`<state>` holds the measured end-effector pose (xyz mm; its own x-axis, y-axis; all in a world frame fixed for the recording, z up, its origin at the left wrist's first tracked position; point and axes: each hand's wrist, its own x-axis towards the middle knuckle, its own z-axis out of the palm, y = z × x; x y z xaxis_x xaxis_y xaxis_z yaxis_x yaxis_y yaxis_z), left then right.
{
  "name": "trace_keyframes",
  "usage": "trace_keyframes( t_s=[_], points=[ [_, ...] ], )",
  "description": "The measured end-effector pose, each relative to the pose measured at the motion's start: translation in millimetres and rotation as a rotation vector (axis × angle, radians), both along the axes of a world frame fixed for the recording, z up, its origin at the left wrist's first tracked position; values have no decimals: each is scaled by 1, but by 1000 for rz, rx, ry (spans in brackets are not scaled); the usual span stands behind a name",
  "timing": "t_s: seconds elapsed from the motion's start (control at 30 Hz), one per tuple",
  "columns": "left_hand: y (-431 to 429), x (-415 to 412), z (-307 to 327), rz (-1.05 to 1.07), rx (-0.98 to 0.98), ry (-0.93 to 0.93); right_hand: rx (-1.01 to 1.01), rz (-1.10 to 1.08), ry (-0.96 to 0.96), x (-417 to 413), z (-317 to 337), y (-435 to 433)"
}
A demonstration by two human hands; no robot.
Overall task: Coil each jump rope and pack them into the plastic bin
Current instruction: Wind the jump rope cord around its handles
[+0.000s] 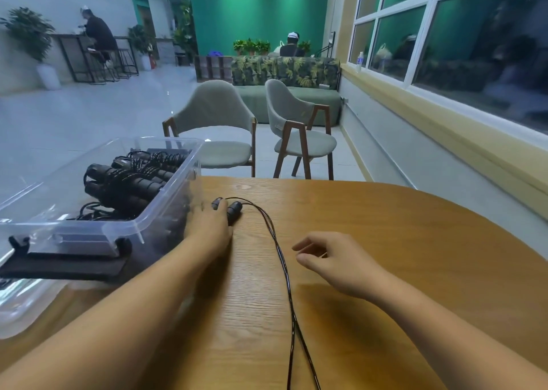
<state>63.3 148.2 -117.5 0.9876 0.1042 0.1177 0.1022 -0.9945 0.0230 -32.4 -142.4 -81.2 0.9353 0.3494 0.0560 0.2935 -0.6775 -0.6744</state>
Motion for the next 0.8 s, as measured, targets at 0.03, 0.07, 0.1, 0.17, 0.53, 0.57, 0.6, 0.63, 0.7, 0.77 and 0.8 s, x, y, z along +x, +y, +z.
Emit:
trace_keyframes(
  t_s=[0.03, 0.07, 0.1, 0.17, 0.53, 0.57, 0.6, 0.63, 0.7, 0.77, 0.8],
  points=[
    [0, 3, -1, 16, 18, 2, 19, -2, 6, -3, -1, -1],
    [-1, 6, -1, 21, 41, 0, 41, -5, 15, -6, -1, -3],
    [-2, 7, 0, 22, 65, 4, 65, -9, 24, -9, -1, -4],
    [-4, 8, 3, 11, 78, 12, 104, -19, 36, -14, 0, -6],
    [-33, -44, 19, -73, -470, 35, 211, 2, 161, -30, 6, 6],
    [-40, -53, 22, -78, -516, 40, 223, -10, 173, -31, 6, 8],
    [-46, -64, 25, -83, -562, 43, 241, -28, 189, -33, 5, 10],
    [-52, -74, 29, -89, -603, 44, 268, -47, 213, -35, 5, 12],
    [-64, -94, 36, -121, -664, 14, 361, -104, 282, -39, 6, 17],
    [-76, -113, 40, -166, -684, -39, 521, -168, 408, -45, 9, 21],
    [-82, -123, 42, -198, -698, -60, 610, -179, 485, -49, 12, 22]
  ],
)
